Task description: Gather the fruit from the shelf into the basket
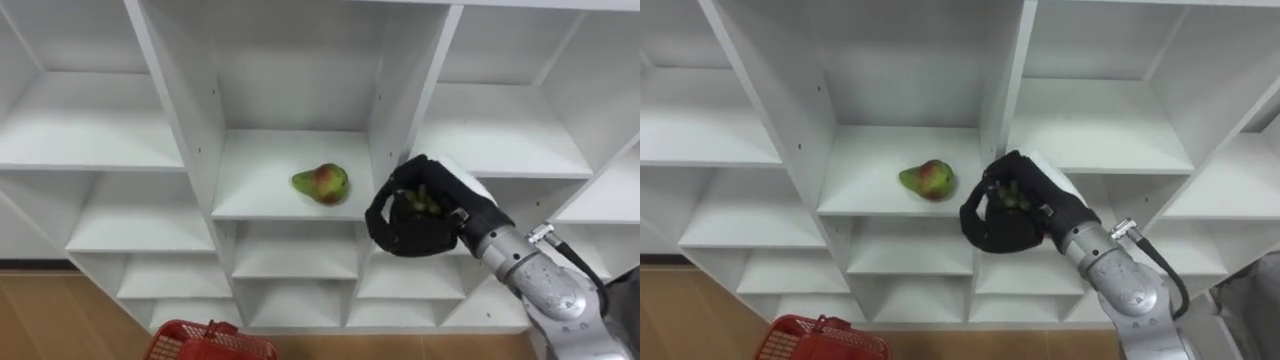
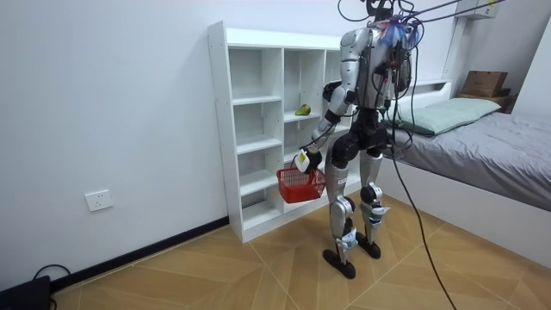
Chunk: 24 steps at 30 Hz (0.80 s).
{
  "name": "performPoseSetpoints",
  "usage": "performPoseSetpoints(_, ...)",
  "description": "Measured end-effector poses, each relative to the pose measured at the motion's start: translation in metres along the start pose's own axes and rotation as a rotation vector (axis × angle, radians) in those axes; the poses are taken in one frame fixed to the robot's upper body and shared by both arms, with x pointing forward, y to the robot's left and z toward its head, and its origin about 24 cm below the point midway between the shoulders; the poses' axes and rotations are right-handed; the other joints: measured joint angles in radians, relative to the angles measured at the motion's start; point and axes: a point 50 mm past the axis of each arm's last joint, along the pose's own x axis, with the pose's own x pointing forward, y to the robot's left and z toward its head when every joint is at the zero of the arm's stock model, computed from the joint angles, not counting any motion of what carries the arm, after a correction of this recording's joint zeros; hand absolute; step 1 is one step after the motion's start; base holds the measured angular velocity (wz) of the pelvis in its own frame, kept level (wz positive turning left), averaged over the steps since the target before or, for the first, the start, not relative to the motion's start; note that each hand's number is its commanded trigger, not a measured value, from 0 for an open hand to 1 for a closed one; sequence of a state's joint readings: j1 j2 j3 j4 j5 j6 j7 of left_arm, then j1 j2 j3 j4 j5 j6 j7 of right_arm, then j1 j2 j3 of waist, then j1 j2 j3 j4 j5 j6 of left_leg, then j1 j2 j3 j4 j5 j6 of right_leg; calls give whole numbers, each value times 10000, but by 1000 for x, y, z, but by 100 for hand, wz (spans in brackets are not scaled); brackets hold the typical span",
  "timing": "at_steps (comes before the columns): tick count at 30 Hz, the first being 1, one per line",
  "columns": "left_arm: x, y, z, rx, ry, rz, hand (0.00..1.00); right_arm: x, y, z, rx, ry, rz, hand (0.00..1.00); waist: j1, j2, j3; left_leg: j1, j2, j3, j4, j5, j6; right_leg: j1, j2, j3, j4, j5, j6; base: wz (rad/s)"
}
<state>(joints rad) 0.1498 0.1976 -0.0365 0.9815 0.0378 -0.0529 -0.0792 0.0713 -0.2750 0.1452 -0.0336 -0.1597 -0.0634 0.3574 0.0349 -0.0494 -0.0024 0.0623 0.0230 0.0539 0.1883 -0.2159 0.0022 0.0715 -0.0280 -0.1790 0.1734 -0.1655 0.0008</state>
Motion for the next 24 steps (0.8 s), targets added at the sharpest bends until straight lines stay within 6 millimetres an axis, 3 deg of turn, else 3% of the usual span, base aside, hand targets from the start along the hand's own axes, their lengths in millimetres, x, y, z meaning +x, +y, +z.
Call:
performPoseSetpoints(13, 3, -21, 7, 298, -155, -655, 100, 3, 31, -4, 610, 259, 995, 100, 5, 87, 38, -83, -4, -19, 38, 0, 2, -56, -9, -51, 17, 0, 0, 1)
performPoseSetpoints(16, 5, -25, 13, 267, -304, -779, 100, 4, 42, -14, 741, 747, 1422, 100, 27, 78, 35, -196, -15, -85, 104, -1, 2, -151, -37, -153, 99, -2, 3, 7)
performPoseSetpoints(24, 9, -34, 32, 608, -792, -1206, 100, 2, 49, -54, 1291, 2435, 1021, 100, 271, 141, 138, -907, -18, -153, 462, 4, 19, -858, -133, -188, 528, -10, 0, 1)
